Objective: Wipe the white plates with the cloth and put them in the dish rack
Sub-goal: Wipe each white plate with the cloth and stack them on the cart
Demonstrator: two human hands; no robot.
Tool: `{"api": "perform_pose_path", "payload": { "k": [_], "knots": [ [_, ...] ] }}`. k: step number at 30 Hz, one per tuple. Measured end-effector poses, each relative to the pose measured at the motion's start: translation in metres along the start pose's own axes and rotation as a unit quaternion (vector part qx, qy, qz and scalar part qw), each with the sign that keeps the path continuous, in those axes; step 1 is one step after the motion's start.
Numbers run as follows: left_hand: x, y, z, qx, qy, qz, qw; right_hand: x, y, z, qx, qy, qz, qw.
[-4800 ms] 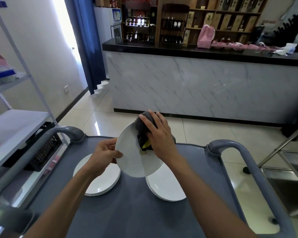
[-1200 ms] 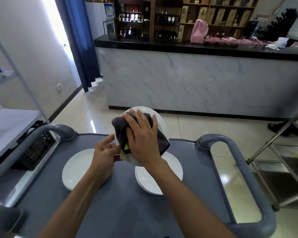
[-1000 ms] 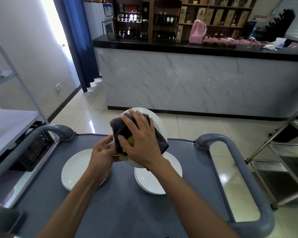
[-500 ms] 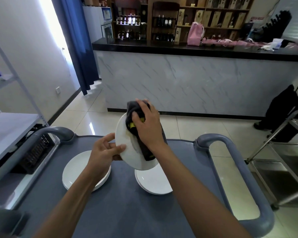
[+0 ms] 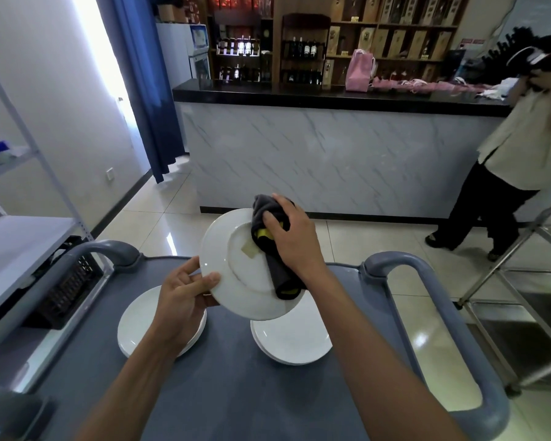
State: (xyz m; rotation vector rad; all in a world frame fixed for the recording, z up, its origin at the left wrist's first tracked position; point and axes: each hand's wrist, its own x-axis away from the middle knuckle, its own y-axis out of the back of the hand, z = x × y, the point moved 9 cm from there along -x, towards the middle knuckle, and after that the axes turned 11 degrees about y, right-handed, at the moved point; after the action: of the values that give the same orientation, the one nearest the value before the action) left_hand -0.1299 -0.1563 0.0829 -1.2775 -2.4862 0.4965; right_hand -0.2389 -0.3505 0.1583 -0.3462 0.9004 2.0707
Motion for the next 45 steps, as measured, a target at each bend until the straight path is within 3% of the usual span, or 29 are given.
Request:
{"api": "perform_pose_path", "payload": {
  "k": [8, 17, 24, 32, 36, 41, 45],
  "knots": [
    [0.003, 0.015, 0.0, 0.063, 0.0, -0.04, 0.997, 0.027, 0.005, -0.014, -0.091, -0.061, -0.04, 0.993],
    [-0.002, 0.012, -0.003, 0.117, -0.017, -0.094, 0.989, 0.055, -0.019, 0.009, -0.066, -0.04, -0.076, 0.994],
    [-0.001, 0.008, -0.001, 0.114, -0.016, -0.126, 0.985, 0.079, -0.047, 0.046, 0.041, 0.067, -0.045, 0.996],
    [0.002, 0.013, 0.008, 0.109, -0.001, -0.145, 0.983, 0.096, -0.05, 0.022, -0.03, 0.063, 0.03, 0.997],
    [-0.001, 0.008, 0.014, 0.11, 0.009, -0.124, 0.986, 0.1, -0.038, 0.013, -0.055, 0.055, -0.013, 0.997],
    [-0.008, 0.002, 0.019, 0.11, 0.029, -0.102, 0.988, 0.101, -0.012, -0.018, -0.13, -0.054, -0.124, 0.982],
    [-0.012, -0.005, 0.019, 0.087, 0.036, -0.077, 0.993, 0.096, 0.003, -0.031, -0.129, -0.065, -0.137, 0.98]
  ]
}}
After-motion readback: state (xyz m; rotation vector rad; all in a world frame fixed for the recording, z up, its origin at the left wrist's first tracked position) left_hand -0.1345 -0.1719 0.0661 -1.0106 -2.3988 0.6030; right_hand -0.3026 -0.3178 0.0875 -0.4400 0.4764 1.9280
